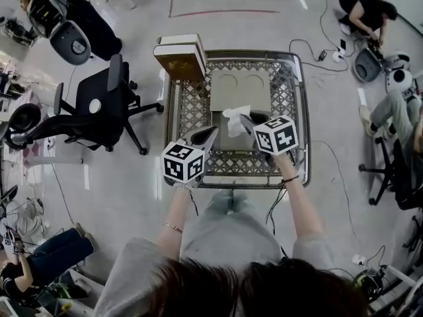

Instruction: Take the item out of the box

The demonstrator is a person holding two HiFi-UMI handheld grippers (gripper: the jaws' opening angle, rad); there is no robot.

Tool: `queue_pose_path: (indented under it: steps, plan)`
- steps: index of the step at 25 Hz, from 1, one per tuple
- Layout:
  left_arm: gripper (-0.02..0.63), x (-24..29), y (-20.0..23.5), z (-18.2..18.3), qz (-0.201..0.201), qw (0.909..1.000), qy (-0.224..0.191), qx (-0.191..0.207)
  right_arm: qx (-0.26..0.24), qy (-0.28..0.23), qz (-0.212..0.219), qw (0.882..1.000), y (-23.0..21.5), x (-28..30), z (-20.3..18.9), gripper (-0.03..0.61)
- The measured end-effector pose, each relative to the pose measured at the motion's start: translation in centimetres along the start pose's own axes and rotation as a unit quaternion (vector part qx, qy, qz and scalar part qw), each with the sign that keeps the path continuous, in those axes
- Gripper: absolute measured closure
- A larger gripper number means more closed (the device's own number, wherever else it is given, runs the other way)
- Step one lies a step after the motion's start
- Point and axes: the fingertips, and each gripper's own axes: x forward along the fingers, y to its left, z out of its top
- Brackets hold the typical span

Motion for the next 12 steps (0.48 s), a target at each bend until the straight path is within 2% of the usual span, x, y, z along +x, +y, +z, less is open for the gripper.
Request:
queue_pose_path:
  steps: [6, 12]
  plan:
    - [0.597, -1.4, -0.8, 2.5, 0.003, 0.9992, -0.031, 0.023, -0.006, -0.062, -0.009, 0.998, 0.7, -2.4, 2.7, 0.508]
    - [0.597, -3.2, -1.9, 4.9, 0.017, 0.9969, -0.062, 0.045, -0.012, -0.136, -0.008, 0.991, 1.7, -6.0, 5.7, 0.508]
